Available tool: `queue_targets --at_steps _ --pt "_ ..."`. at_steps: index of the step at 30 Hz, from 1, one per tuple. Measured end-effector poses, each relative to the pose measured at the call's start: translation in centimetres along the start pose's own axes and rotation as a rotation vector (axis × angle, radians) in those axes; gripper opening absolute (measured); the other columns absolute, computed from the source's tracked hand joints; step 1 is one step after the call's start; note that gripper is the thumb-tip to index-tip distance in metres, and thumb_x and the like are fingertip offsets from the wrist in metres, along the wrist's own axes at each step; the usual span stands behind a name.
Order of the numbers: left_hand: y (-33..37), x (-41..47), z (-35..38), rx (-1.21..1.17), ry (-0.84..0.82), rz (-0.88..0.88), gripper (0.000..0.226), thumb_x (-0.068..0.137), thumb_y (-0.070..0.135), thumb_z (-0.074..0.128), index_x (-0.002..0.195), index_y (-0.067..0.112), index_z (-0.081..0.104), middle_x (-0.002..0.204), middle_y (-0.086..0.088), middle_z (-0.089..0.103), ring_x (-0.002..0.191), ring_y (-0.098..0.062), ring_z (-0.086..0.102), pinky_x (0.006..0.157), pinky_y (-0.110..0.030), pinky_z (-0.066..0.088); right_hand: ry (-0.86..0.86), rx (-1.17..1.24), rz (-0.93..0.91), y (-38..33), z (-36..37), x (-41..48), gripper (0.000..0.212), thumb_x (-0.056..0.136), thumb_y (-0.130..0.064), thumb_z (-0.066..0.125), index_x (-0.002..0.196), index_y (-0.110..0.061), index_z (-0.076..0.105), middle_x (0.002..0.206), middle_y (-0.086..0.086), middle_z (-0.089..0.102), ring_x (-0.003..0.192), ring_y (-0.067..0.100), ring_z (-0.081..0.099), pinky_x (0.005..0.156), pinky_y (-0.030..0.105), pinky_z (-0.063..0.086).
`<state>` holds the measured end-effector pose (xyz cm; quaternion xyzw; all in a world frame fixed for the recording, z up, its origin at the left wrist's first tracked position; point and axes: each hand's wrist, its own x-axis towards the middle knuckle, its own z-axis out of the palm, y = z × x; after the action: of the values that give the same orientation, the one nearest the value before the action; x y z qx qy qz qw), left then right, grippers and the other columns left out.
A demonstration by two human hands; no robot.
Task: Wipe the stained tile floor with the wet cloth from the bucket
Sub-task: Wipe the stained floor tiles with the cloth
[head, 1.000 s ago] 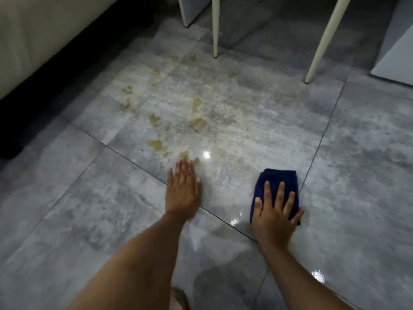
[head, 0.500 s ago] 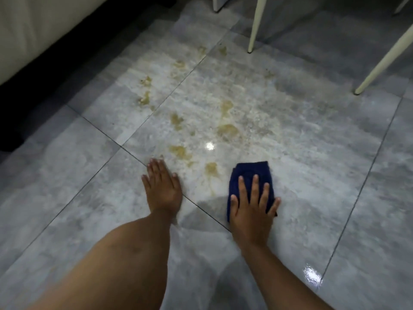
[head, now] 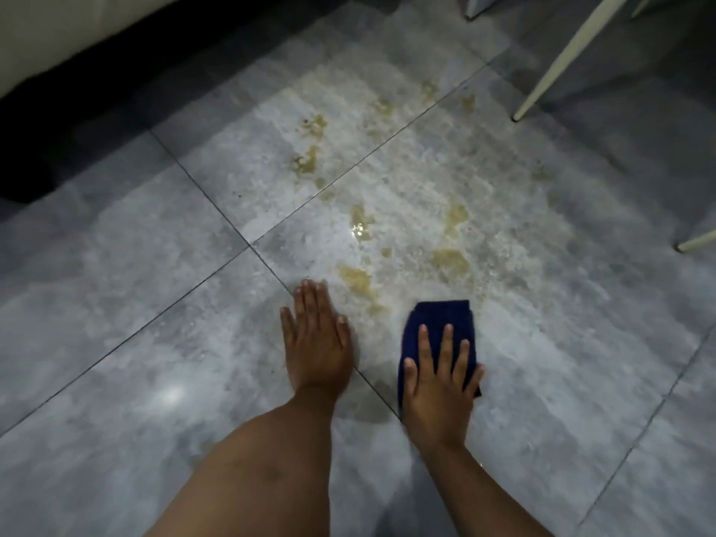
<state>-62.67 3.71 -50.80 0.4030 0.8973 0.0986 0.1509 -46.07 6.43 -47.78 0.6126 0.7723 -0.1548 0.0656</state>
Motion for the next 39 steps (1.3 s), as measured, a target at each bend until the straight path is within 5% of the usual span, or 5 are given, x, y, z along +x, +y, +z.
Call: queue_targets --at_steps 7,20,26,33,39 --pt "0.2 0.8 -0.3 0.014 -0.017 0.002 0.060 0.102 0.038 0.010 0.154 0.016 -0.010 0.161 -0.003 -0.015 0.146 -0.013 -0.020 0.120 -0.042 -0.006 -0.016 -0.045 -0.424 -2.8 0.4 6.1 0.053 0.100 -0.050 0.017 0.151 -0.039 0.008 0.160 -0.003 -0.001 0.148 0.026 -0.001 0.116 0.055 -0.004" --pt "0.7 0.3 0.0 -0.030 0.062 -0.016 0.065 0.099 0.044 0.013 0.155 0.014 -0.003 0.162 -0.003 -0.009 0.147 -0.011 -0.016 0.120 -0.036 -0.009 0.067 -0.042 -0.421 -1.7 0.7 9.1 0.055 0.099 -0.051 0.016 0.152 -0.037 0.012 0.160 -0.001 0.006 0.148 0.029 0.006 0.116 0.057 0.001" --pt "-0.6 2.4 -1.7 -0.054 0.129 -0.088 0.064 0.102 0.039 0.022 0.154 0.007 0.003 0.162 -0.011 -0.003 0.149 -0.020 -0.010 0.119 -0.040 -0.012 0.155 0.056 -0.189 -0.7 0.6 7.9 0.055 0.098 -0.049 0.019 0.151 -0.034 0.022 0.160 0.004 0.017 0.146 0.033 0.013 0.115 0.059 0.005" --pt "-3.9 2.9 -2.4 0.018 0.138 -0.118 0.066 0.101 0.046 0.014 0.154 0.012 -0.005 0.162 -0.006 -0.009 0.147 -0.015 -0.017 0.120 -0.042 -0.009 0.067 -0.026 -0.546 -5.8 0.7 7.7 0.054 0.099 -0.050 0.022 0.151 -0.037 0.017 0.161 0.001 0.011 0.147 0.030 0.008 0.116 0.057 0.002" --pt "-3.8 2.0 -0.9 0.008 0.108 -0.126 0.066 0.100 0.046 0.017 0.155 0.012 -0.001 0.163 -0.006 -0.004 0.148 -0.014 -0.012 0.120 -0.041 -0.008 0.145 0.029 -0.260 -5.6 2.0 7.6 0.053 0.099 -0.049 0.021 0.151 -0.037 0.020 0.161 0.001 0.015 0.147 0.029 0.009 0.116 0.055 -0.003"
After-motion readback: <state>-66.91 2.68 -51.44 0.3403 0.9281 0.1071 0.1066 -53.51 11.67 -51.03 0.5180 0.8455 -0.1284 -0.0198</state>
